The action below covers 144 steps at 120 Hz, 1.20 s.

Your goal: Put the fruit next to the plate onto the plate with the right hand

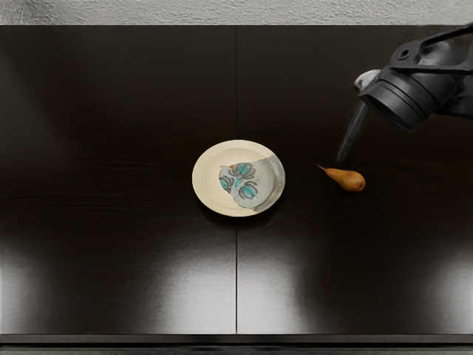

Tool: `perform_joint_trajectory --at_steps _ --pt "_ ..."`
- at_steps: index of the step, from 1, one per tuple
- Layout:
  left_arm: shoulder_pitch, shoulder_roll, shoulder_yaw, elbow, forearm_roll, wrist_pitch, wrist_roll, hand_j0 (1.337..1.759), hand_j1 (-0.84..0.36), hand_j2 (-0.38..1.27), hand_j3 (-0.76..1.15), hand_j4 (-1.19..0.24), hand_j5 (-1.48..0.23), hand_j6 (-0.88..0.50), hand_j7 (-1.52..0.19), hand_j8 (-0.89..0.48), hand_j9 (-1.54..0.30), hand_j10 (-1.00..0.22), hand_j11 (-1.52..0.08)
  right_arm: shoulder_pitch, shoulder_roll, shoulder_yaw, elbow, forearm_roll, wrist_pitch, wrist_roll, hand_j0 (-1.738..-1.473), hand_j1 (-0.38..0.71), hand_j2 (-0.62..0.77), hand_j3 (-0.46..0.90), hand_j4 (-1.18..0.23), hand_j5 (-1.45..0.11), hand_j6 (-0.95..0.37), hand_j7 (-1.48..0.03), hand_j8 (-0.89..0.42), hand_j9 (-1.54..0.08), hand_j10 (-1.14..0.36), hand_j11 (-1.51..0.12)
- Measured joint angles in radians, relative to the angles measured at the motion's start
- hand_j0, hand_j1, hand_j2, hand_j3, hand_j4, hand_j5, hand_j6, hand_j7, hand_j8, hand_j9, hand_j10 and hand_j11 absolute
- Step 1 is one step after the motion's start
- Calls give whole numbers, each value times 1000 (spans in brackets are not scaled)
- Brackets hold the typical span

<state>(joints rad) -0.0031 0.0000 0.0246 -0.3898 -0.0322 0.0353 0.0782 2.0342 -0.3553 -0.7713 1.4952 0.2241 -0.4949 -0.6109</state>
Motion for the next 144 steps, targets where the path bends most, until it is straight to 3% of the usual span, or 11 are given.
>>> perform_joint_trajectory --at_steps 16,54,117,144 --pt "0 0 0 0 0 0 0 1658 343 1 0 -4 -6 -4 -6 -4 -6 -4 -6 -68 76 -51 -1 -8 -84 0 -1658 -349 0 0 -1 0 -1 0 -1 0 -1 0" --pt "0 0 0 0 0 0 0 1658 343 1 0 -4 -6 -4 -6 -4 -6 -4 -6 -165 132 -70 -10 -26 -114 0 -1658 -349 0 0 -1 0 -1 0 -1 0 0 0" --pt "0 0 0 0 0 0 0 1658 343 1 0 -4 -6 -4 -6 -4 -6 -4 -6 -228 126 -25 -64 -129 -116 0 -1658 -345 0 0 -4 -5 -5 -5 -4 -5 -4 -5" --pt "0 0 0 0 0 0 0 1658 343 1 0 -4 -6 -4 -6 -4 -6 -4 -6 -329 115 25 -137 -212 -116 0 -1658 -319 -5 0 -26 -33 -26 -33 -26 -33 -26 -33"
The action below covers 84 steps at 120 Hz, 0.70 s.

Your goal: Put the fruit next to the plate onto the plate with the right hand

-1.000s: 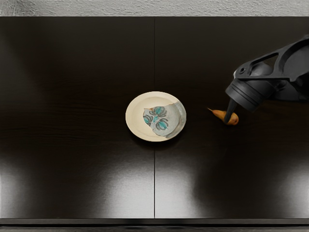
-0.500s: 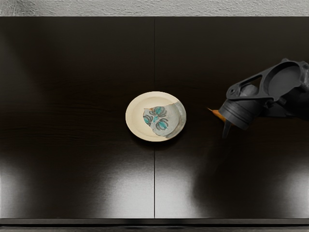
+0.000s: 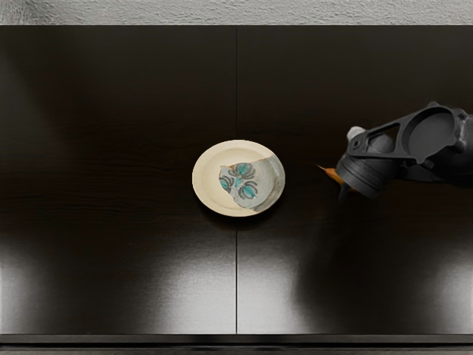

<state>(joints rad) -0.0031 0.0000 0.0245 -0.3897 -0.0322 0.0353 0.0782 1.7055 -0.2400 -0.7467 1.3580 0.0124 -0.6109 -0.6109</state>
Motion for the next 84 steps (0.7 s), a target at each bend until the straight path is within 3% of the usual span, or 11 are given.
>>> perform_joint_trajectory --at_steps 84 --pt "0 0 0 0 0 0 0 1658 343 1 0 -4 -6 -4 -6 -4 -6 -4 -6 -103 5 51 -51 -57 0 0 -1658 -85 -43 0 -221 -287 -222 -287 -221 -287 -221 -287"
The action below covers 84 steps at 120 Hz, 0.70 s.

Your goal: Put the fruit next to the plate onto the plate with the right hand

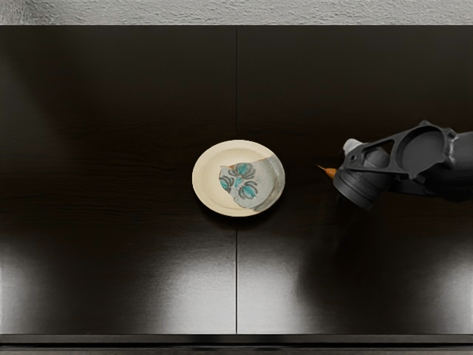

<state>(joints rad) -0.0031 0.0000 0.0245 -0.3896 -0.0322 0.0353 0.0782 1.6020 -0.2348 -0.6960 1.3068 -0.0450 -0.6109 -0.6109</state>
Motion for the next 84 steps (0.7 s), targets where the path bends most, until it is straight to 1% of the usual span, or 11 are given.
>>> perform_joint_trajectory --at_steps 25,59,84 --pt "0 0 0 0 0 0 0 1658 343 1 0 -4 -6 -4 -6 -4 -6 -4 -6 -2 0 3 0 -1 0 0 -1658 -44 -50 0 -255 -331 -256 -331 -256 -331 -255 -331" --pt "0 0 0 0 0 0 0 1658 343 1 0 -4 -6 -4 -6 -4 -6 -4 -6 -1 1 5 1 -1 0 0 -1658 44 -65 0 -329 -427 -329 -427 -329 -427 -329 -427" --pt "0 0 0 0 0 0 0 1658 343 1 0 -4 -6 -4 -6 -4 -6 -4 -6 2 0 10 1 -1 0 0 -1658 77 -70 0 -356 -463 -357 -462 -356 -462 -356 -462"
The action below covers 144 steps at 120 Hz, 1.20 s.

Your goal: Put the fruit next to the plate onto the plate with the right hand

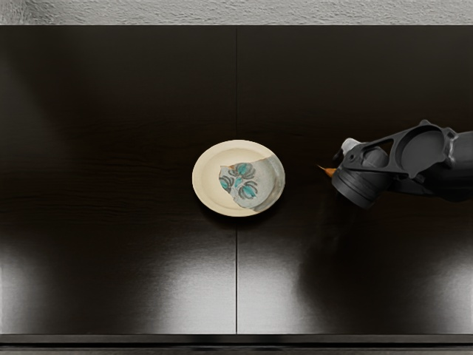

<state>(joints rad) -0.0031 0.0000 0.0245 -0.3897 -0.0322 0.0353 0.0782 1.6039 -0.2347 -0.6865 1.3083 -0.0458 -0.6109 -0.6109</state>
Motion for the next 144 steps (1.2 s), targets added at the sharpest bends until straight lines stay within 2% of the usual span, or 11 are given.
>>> perform_joint_trajectory --at_steps 79,86,87,96,106,112,128,137,144 --pt "0 0 0 0 0 0 0 1658 343 1 0 -4 -6 -4 -6 -4 -6 -4 -6 -7 5 15 2 0 0 0 -1658 146 -81 0 -419 -533 -416 -538 -426 -515 -410 -538" --pt "0 0 0 0 0 0 0 1658 343 1 0 -4 -6 -4 -6 -4 -6 -4 -6 -11 5 15 1 -4 -1 1 -1658 186 -87 0 -459 -566 -435 -580 -321 -678 -432 -581" --pt "0 0 0 0 0 0 0 1658 343 1 0 -4 -6 -4 -6 -4 -6 -4 -6 -12 5 14 1 -4 -1 0 -1657 195 -90 1 -468 -574 -415 -697 -304 -707 -435 -590" --pt "0 0 0 0 0 0 0 1658 343 1 0 -4 -6 -4 -6 -4 -6 -4 -6 -18 5 15 1 -10 1 4 -1657 279 -104 0 -543 -652 -484 -754 -229 -853 -489 -680" --pt "0 0 0 0 0 0 0 1658 343 1 0 -4 -6 -4 -6 -4 -6 -4 -6 -23 4 16 1 -15 1 3 -1654 341 -25 -1 -624 -731 -472 -824 -170 -990 -461 -778" --pt "0 0 0 0 0 0 0 1658 343 1 0 -4 -6 -4 -6 -4 -6 -4 -6 -25 4 16 1 -17 2 3 -1653 368 30 0 -621 -770 -438 -887 -172 -997 -430 -844" --pt "0 0 1 0 0 0 0 1658 343 1 0 -4 -6 -4 -6 -4 -6 -4 -6 -25 3 17 1 -17 2 5 -1653 369 138 0 -692 -834 -486 -923 -161 -1012 -444 -905" --pt "0 0 0 0 0 0 0 1658 343 1 0 -4 -6 -4 -6 -4 -6 -4 -6 -20 0 18 1 -12 1 4 -1653 363 184 0 -712 -865 -515 -936 -224 -913 -465 -921" --pt "0 0 0 0 0 0 0 1658 343 1 0 -4 -6 -4 -6 -4 -6 -4 -6 -16 -4 29 1 -6 0 2 -1653 360 204 0 -721 -889 -537 -943 -355 -924 -475 -930"
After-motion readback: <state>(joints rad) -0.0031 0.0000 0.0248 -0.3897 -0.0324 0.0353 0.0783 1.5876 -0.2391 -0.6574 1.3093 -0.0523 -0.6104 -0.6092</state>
